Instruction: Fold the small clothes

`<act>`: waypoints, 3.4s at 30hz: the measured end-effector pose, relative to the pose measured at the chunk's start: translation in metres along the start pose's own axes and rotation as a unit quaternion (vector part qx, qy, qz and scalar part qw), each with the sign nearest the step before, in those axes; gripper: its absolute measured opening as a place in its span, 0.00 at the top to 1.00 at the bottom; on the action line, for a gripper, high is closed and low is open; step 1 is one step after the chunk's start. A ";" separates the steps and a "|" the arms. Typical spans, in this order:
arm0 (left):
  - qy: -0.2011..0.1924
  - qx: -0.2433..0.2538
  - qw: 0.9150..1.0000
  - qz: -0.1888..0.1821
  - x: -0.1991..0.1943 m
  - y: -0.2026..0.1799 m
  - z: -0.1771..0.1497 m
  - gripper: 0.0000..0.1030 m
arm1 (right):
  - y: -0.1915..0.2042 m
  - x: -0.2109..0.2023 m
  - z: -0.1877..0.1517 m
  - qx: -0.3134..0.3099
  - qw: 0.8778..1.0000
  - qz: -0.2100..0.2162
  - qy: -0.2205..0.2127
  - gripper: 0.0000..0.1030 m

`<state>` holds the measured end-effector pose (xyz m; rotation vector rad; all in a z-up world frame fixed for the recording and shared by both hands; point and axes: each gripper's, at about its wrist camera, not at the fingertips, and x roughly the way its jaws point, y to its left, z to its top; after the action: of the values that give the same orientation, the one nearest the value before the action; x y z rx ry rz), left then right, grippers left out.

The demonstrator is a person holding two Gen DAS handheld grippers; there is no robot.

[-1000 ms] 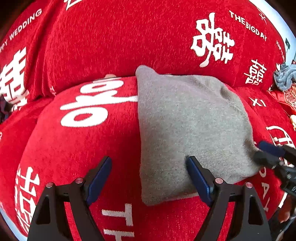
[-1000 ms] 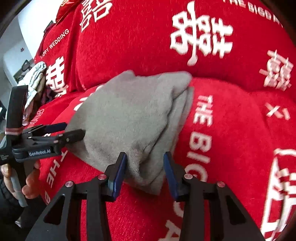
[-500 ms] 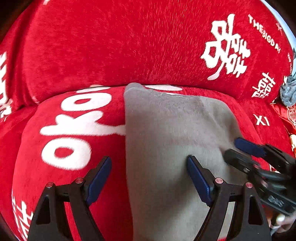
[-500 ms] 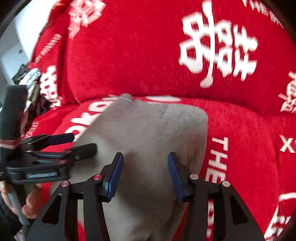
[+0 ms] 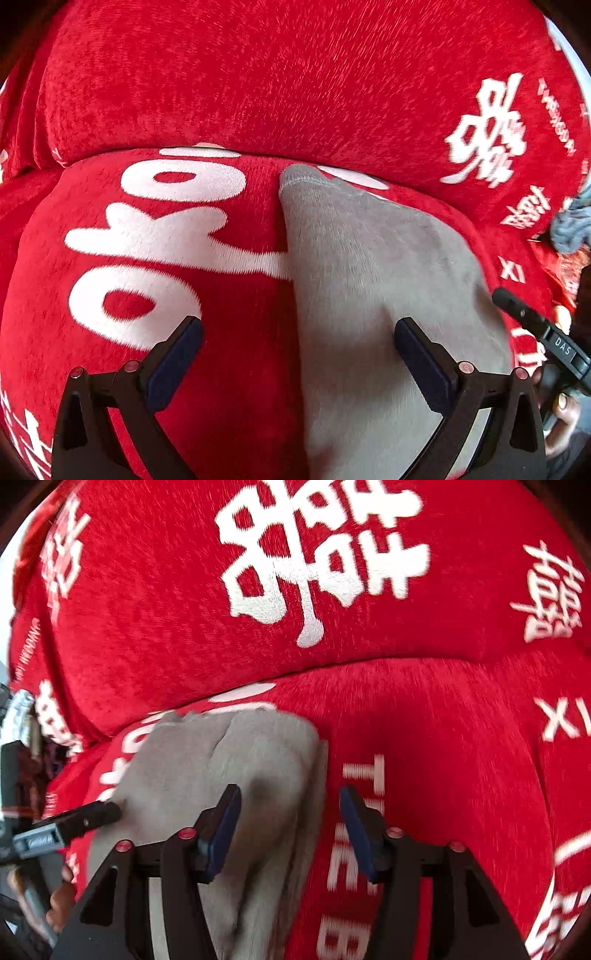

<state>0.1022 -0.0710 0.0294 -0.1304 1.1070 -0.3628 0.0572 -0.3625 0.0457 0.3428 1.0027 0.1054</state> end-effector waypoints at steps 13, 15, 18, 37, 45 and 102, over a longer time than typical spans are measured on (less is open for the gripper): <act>0.062 -0.028 0.992 -0.106 0.026 -0.004 -0.019 0.00 | -0.017 -0.005 -0.039 0.087 0.991 0.097 0.027 0.29; 0.053 -0.024 0.993 -0.105 0.029 -0.014 -0.016 0.07 | -0.009 0.016 -0.041 0.087 0.990 0.098 0.049 0.29; 0.043 0.001 0.994 -0.101 0.024 -0.031 -0.016 0.35 | 0.008 0.022 -0.037 0.062 0.995 0.074 0.028 0.41; -0.013 0.072 0.997 -0.041 -0.032 -0.047 -0.063 0.49 | 0.065 -0.027 -0.063 -0.031 0.999 0.042 -0.002 0.61; -0.023 0.067 0.997 -0.036 -0.054 -0.037 -0.097 0.49 | 0.080 -0.043 -0.094 -0.049 0.998 0.046 -0.003 0.61; -0.099 0.120 0.977 0.143 -0.090 -0.017 -0.179 0.21 | 0.128 -0.065 -0.146 -0.144 0.989 0.010 -0.010 0.41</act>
<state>-0.0970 -0.0415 0.0303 0.2032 0.8624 -0.2169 -0.0914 -0.2239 0.0692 0.0894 0.9497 0.2625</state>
